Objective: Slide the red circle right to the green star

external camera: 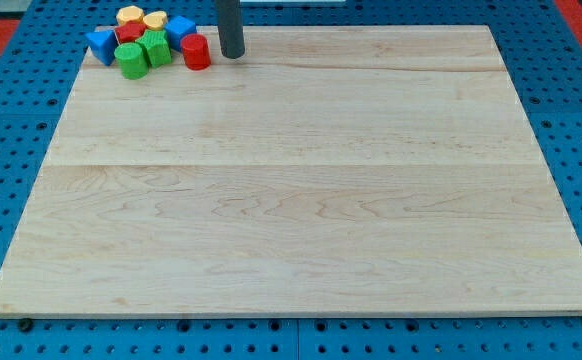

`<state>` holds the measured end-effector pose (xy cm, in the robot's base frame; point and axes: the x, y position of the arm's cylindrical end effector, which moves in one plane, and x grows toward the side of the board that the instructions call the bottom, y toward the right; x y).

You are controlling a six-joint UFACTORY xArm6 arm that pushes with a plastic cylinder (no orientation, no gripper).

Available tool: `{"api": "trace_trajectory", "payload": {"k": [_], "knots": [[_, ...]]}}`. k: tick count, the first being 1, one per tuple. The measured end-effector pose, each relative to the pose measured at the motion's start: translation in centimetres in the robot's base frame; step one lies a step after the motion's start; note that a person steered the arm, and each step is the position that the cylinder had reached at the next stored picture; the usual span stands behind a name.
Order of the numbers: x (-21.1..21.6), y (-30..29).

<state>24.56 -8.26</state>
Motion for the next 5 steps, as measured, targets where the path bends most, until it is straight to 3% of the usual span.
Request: {"api": "trace_trajectory", "payload": {"k": [5], "knots": [[-0.3, -4.1]]}}
